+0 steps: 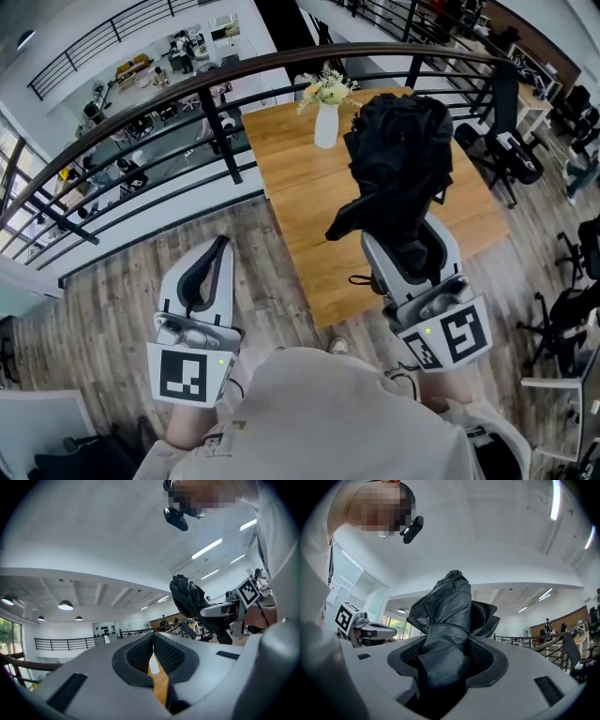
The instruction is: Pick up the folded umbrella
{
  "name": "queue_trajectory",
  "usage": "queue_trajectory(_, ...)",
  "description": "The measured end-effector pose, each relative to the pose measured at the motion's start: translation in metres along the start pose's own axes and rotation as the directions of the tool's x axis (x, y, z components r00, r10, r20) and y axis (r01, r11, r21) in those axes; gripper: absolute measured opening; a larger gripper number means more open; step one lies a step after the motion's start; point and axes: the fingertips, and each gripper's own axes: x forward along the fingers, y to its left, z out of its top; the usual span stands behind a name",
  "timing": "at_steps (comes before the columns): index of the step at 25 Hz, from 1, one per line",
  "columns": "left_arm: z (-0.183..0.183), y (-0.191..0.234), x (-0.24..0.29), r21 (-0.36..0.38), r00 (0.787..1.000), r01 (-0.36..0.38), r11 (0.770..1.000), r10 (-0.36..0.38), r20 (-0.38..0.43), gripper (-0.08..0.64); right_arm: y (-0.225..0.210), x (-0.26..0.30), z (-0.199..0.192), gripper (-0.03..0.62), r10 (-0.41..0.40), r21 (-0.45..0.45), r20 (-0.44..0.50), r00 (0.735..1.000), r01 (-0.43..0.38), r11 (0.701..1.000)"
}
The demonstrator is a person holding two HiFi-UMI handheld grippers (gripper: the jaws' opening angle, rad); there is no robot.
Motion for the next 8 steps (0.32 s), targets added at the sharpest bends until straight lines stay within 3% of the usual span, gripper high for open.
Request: queue_trajectory(8, -0.0048, -0.0016, 0.0047, -0.022, 1.0, 0.004, 1.0, -0.004, -0.021, 0.02, -0.0038, 0.0034, -0.0097, 0.278, 0.002, 0.006, -0.024, 1.0, -0.002, 1.0)
